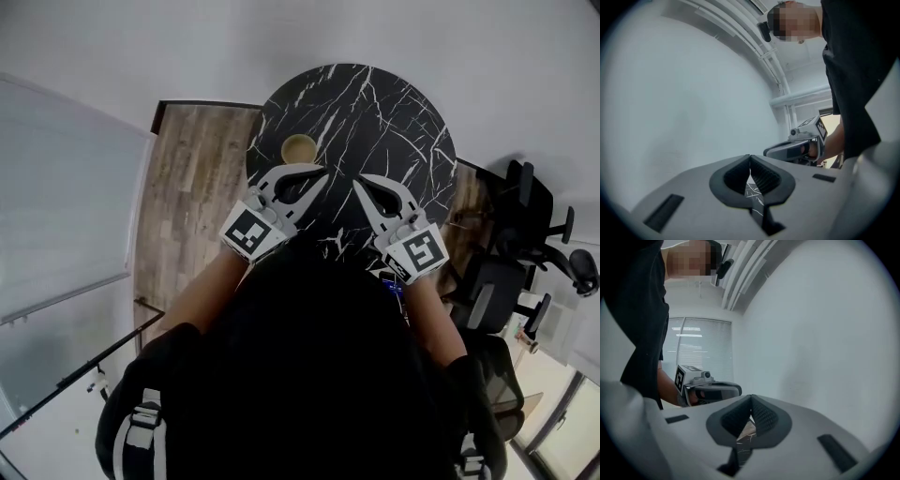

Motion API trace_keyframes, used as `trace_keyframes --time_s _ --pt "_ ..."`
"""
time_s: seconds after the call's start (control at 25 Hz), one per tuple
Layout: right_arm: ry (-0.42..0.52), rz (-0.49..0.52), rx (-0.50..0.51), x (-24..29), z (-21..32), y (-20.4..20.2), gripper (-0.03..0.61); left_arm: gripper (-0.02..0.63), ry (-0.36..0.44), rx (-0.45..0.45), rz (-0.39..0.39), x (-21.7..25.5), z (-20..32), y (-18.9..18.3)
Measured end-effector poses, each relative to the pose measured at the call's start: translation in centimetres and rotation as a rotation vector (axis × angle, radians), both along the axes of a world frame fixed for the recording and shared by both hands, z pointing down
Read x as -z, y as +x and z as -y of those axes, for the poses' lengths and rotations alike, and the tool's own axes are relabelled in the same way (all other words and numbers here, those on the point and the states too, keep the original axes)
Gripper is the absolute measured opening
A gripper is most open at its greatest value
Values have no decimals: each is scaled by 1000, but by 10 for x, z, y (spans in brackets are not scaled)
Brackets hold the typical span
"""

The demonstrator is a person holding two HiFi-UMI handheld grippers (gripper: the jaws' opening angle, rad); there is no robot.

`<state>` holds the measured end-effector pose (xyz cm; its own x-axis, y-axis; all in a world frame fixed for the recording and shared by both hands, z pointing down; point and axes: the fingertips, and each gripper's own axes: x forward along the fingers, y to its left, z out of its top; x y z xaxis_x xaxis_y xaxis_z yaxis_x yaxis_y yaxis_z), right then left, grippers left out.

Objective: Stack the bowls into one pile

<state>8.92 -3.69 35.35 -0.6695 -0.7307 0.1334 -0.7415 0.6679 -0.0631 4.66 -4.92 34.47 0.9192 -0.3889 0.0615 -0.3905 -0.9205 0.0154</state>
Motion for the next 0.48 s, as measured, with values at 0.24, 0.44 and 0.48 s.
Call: trace_keyframes --time_s 0.24,0.44,0.48 --pt "-9 -4 42 -4 -2 -11 3 5 2 39 -5 -2 -2 -12" --pt "-14 -5 66 -4 -1 -19 3 5 -3 63 -3 -2 -4 -20" --pt "-14 -4 69 -4 -1 -20 3 5 -3 66 -3 -2 -4 -22"
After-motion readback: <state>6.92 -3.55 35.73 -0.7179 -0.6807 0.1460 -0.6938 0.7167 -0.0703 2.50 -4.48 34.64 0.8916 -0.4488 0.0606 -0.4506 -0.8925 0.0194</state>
